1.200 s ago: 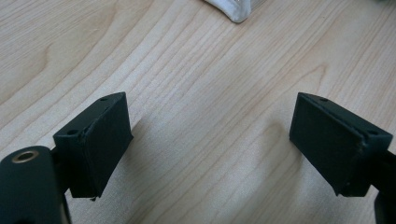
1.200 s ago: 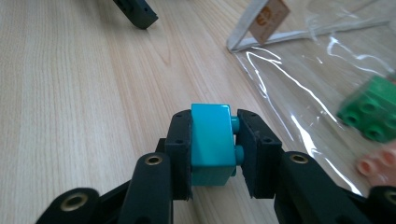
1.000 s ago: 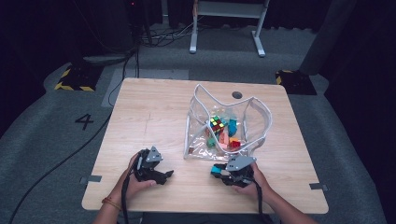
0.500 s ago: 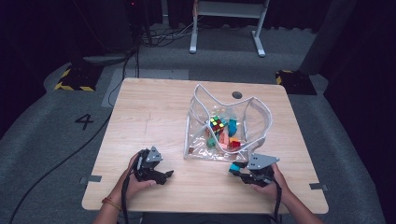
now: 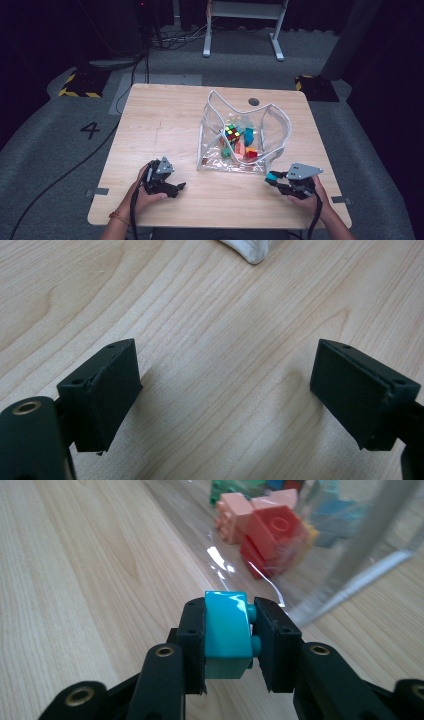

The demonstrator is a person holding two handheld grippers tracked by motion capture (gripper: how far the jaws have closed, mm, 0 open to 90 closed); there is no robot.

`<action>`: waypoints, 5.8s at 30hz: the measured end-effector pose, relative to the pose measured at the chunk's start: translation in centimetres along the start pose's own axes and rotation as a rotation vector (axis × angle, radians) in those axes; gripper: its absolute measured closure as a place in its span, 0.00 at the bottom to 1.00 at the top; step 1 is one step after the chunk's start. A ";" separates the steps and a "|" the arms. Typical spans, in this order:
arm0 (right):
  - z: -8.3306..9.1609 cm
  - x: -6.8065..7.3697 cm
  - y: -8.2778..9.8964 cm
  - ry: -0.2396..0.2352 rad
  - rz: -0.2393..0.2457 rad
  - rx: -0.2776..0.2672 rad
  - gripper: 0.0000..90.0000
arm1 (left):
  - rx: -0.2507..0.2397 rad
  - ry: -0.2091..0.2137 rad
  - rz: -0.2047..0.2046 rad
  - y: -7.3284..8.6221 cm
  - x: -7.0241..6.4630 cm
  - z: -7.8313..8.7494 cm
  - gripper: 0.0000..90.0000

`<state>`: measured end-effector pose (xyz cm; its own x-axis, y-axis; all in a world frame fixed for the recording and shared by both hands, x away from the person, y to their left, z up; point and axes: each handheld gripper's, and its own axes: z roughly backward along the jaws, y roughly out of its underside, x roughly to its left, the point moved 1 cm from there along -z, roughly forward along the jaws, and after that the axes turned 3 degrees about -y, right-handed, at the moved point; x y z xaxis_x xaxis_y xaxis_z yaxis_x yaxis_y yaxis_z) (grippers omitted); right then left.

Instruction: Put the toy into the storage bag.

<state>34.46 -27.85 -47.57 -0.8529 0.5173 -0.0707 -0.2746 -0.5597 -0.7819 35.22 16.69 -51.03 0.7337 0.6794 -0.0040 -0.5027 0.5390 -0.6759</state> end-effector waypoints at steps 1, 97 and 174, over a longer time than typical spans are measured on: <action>0.3 -0.3 0.1 0.009 -0.005 -0.006 0.75 | 0.000 0.000 0.000 0.0 0.0 0.0 0.14; -1.5 -5.8 -20.9 -0.082 0.272 0.018 0.76 | 0.004 -0.012 -0.010 -0.1 0.1 0.0 0.14; -2.6 -10.2 -17.9 -0.036 0.240 0.476 0.68 | 0.004 -0.012 -0.010 -0.1 0.1 0.0 0.14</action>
<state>49.20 -21.43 -34.49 -0.9288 0.3208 -0.1855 -0.2338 -0.8956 -0.3785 35.36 16.71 -50.98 0.7330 0.6802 0.0115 -0.4973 0.5473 -0.6732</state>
